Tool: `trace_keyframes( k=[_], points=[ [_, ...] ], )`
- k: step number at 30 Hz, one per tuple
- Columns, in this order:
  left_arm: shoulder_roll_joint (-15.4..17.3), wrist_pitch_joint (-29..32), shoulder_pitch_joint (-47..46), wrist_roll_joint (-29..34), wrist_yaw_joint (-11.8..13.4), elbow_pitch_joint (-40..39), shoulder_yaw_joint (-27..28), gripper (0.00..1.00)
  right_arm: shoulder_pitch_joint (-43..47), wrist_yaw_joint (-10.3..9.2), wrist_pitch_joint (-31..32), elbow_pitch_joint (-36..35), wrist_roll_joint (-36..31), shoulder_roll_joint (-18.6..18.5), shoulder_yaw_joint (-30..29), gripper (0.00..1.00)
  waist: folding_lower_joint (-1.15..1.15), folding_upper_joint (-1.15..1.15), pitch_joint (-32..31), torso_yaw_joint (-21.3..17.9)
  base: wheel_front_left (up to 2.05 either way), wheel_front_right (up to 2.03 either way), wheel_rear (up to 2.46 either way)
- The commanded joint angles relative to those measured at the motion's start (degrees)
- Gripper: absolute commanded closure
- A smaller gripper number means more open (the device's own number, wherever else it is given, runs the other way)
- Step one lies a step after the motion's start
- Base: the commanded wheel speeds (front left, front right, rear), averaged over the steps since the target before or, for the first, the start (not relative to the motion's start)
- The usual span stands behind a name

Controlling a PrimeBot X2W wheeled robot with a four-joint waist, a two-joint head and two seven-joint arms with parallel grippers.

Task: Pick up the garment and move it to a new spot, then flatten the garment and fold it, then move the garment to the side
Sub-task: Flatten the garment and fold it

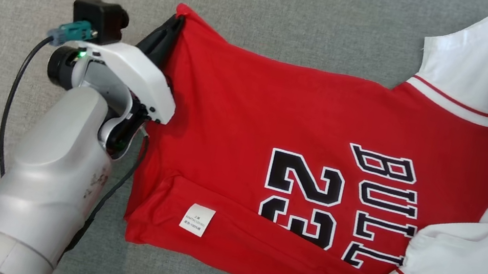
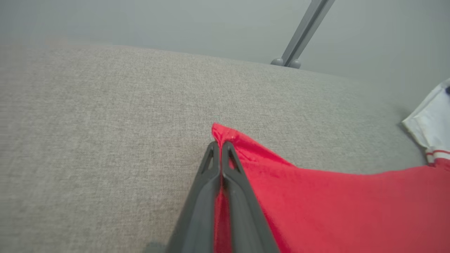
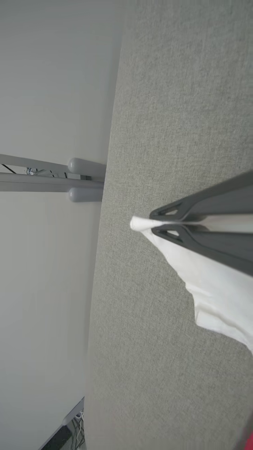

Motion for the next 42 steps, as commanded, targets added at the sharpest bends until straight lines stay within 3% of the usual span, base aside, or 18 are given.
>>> trace_keyframes(
  k=[1, 8, 13, 24, 35, 42],
  points=[
    [1.0, -0.4, 1.0, -0.6, -0.3, -0.7, 0.3, 1.0, 2.0, 0.01, -1.8, -1.3, 1.4, -0.5, 0.0, 1.0, 0.0, 0.0, -1.1, -0.7, 0.0, 0.0, 0.0],
    [3.4, -0.3, 4.9, -2.2, -0.3, -5.5, 0.7, 1.0, 9.1, 0.01, -7.4, -8.6, 5.4, -0.9, -0.9, 1.0, 0.0, 0.0, -3.3, -2.5, 0.0, 0.0, 0.0],
    [6.6, 0.5, 11.8, -5.2, -0.3, -14.9, 2.0, 1.0, 20.9, 0.01, -9.7, -19.9, 10.6, -1.4, -3.7, 1.0, 0.0, 0.0, -6.1, -4.7, 0.0, 0.0, 0.0],
    [12.4, 7.1, 28.9, -11.1, 4.5, -34.9, 5.8, 1.0, 46.6, 0.01, -8.3, -39.9, 18.6, 1.6, -10.4, 1.0, 0.0, 0.0, -9.0, -8.4, 0.0, 0.0, 0.0],
    [15.7, 10.2, 41.4, -15.2, 9.3, -48.1, 9.4, 1.0, 58.5, 0.01, -8.1, -45.4, 20.0, 5.4, -13.9, 1.0, 0.0, 0.0, -10.3, -10.6, 0.0, 0.0, 0.0],
    [15.0, 10.7, 47.3, -17.1, 11.8, -51.2, 10.0, 1.0, 62.1, 0.01, -7.8, -43.7, 19.5, 7.5, -15.7, 1.0, 0.0, 0.0, -10.8, -10.8, 0.0, 0.0, 0.0]
  ],
)
